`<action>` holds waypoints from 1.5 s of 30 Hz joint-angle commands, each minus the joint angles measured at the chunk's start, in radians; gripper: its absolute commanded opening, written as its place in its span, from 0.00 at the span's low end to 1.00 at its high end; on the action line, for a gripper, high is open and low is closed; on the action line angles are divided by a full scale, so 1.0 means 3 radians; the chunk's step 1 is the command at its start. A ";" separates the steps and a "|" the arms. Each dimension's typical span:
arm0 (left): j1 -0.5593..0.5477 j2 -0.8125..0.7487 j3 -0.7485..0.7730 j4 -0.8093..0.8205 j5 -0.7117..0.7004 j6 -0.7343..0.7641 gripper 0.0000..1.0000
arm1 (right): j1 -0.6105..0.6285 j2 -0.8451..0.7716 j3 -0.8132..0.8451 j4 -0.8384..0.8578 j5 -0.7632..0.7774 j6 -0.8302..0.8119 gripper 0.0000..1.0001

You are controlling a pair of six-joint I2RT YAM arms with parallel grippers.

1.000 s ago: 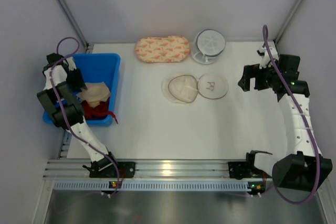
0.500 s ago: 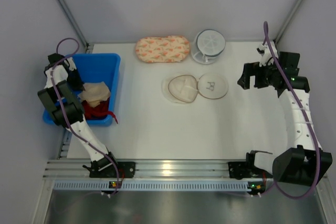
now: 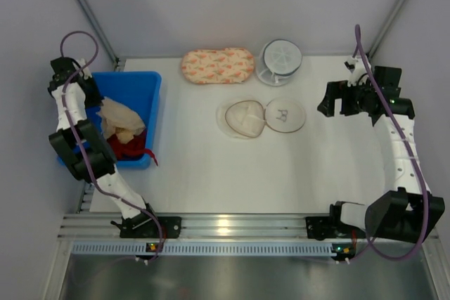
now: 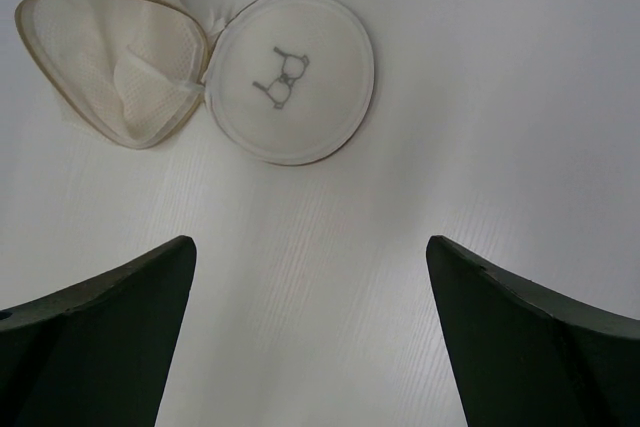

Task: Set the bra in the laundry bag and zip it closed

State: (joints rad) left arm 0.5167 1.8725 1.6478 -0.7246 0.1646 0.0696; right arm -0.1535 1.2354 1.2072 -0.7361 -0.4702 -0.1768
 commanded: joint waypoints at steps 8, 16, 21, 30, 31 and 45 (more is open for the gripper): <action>-0.0546 -0.0898 0.0500 0.0145 -0.0502 0.0340 0.00 | -0.0051 0.0060 0.0271 0.0035 -0.0161 0.0139 0.99; -0.1403 -0.1363 0.0669 0.0207 -0.0268 0.0489 0.00 | -0.0056 0.0039 0.0235 0.0050 -0.0166 0.0170 0.99; -0.2119 -0.1644 0.0603 0.0206 0.0330 0.0418 0.00 | -0.0056 -0.0007 0.0235 0.0030 -0.0120 0.0155 0.99; -0.3592 -0.1763 0.0383 0.0191 0.0509 0.0417 0.00 | -0.0076 -0.0078 0.0154 0.0025 -0.0074 0.0139 0.99; -0.3655 -0.1717 0.0383 0.0191 0.0540 0.0433 0.00 | -0.0081 -0.0109 0.0113 0.0035 -0.0074 0.0139 0.99; -0.4284 -0.1068 0.0500 0.0068 0.0369 0.0509 0.00 | -0.0434 -0.0298 -0.0117 -0.0134 -0.0094 -0.0172 0.99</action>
State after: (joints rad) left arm -0.7643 1.5276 1.7565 -0.7258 0.3740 0.1970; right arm -0.2508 1.1793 1.1744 -0.7593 -0.4870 -0.1848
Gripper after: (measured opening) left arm 0.012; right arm 0.993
